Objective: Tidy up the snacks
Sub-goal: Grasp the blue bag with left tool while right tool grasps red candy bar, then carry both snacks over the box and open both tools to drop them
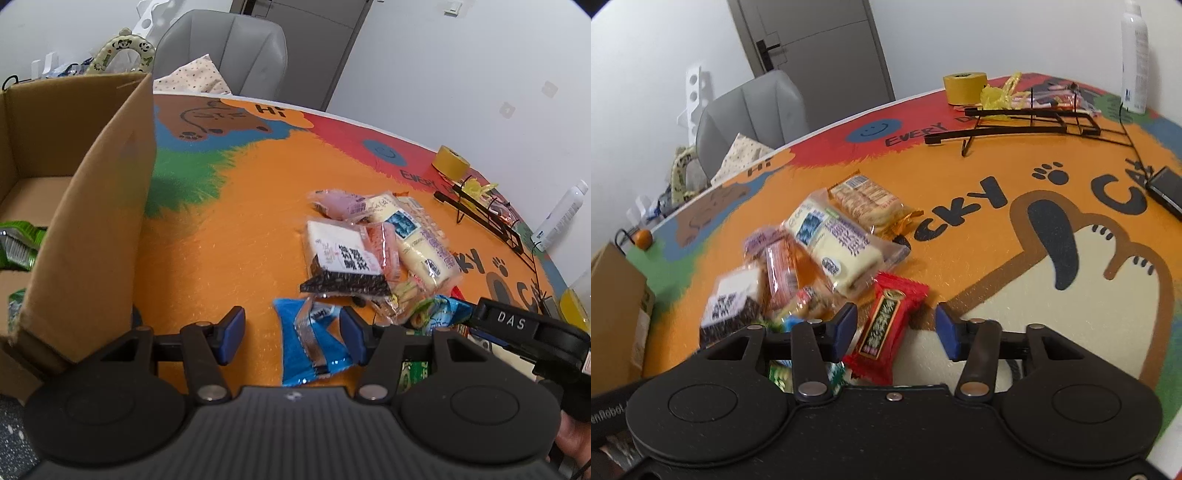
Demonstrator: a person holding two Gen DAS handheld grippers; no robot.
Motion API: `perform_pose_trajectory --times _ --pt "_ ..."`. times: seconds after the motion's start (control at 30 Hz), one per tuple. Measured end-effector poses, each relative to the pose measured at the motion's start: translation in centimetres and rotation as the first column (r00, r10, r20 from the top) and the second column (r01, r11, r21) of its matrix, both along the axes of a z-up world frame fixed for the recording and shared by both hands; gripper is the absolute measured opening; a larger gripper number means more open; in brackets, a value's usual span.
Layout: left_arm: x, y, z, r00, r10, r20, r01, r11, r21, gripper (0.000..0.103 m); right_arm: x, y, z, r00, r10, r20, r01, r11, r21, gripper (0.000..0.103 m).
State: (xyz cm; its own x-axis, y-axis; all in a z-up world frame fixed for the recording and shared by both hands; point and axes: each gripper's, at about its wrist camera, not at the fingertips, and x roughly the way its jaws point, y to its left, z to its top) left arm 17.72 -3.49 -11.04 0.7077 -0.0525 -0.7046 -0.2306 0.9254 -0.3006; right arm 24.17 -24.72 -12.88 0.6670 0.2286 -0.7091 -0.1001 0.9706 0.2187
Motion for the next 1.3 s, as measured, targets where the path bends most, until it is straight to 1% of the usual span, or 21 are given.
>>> perform_pose_trajectory --times 0.03,0.07,0.1,0.17,0.23,0.27,0.3,0.4,0.47,0.7,0.77,1.03,1.3 --pt "-0.1 -0.1 -0.1 1.000 -0.002 0.003 0.002 1.000 0.000 0.056 -0.2 0.1 0.0 1.000 0.007 0.003 -0.007 1.000 -0.015 0.032" --pt "-0.2 -0.2 0.0 1.000 -0.004 0.005 0.004 1.000 0.007 0.055 -0.4 0.0 0.0 1.000 0.019 0.002 -0.019 1.000 -0.015 0.028" --pt "-0.2 -0.4 -0.1 1.000 -0.008 0.007 0.008 1.000 0.007 0.054 -0.6 0.0 0.0 1.000 0.030 -0.001 -0.030 0.999 -0.011 0.021" --pt "-0.2 -0.7 -0.1 1.000 -0.016 0.012 0.016 1.000 0.013 0.051 -0.8 -0.3 0.1 0.999 0.052 -0.011 -0.052 0.999 0.006 0.018" --pt "-0.2 -1.0 -0.2 1.000 -0.025 0.016 0.024 1.000 0.020 0.045 -1.1 -0.6 0.1 0.998 0.066 -0.017 -0.066 0.997 0.027 0.018" --pt "-0.2 -1.2 -0.3 0.999 -0.033 0.018 0.033 0.999 0.016 0.037 -1.3 -0.7 0.1 0.997 0.070 -0.019 -0.069 0.997 0.035 0.018" --pt "-0.2 -1.2 -0.3 0.999 -0.041 0.019 0.041 0.999 0.005 0.033 -1.4 -0.8 0.2 0.997 0.073 -0.020 -0.072 0.996 0.044 0.017" --pt "-0.5 -0.7 -0.4 0.999 -0.045 0.028 0.046 0.999 -0.027 0.031 -2.0 -1.2 0.3 0.997 0.077 -0.014 -0.076 0.995 0.070 0.017" --pt "-0.7 -0.4 -0.4 0.999 -0.041 0.031 0.042 0.998 -0.036 0.030 -2.2 -1.3 0.5 0.997 0.077 -0.008 -0.076 0.994 0.080 0.017" --pt "-1.9 0.5 0.6 0.998 -0.008 0.061 0.009 1.000 -0.010 0.030 -3.2 -1.0 2.1 0.995 0.094 0.032 -0.097 0.988 0.121 0.017" --pt "-2.3 1.1 0.9 0.998 0.003 0.066 -0.002 1.000 -0.015 0.030 -3.4 -0.7 2.6 0.994 0.106 0.041 -0.110 0.985 0.135 0.017" --pt "-4.3 2.6 2.1 0.995 0.042 0.089 -0.041 0.999 -0.004 0.030 -4.9 1.1 4.1 0.985 0.153 0.076 -0.163 0.977 0.141 0.017" --pt "-6.3 3.7 4.8 0.988 0.054 0.148 -0.055 0.998 0.005 0.030 -6.4 3.3 6.0 0.971 0.210 0.111 -0.225 0.963 0.146 0.017"
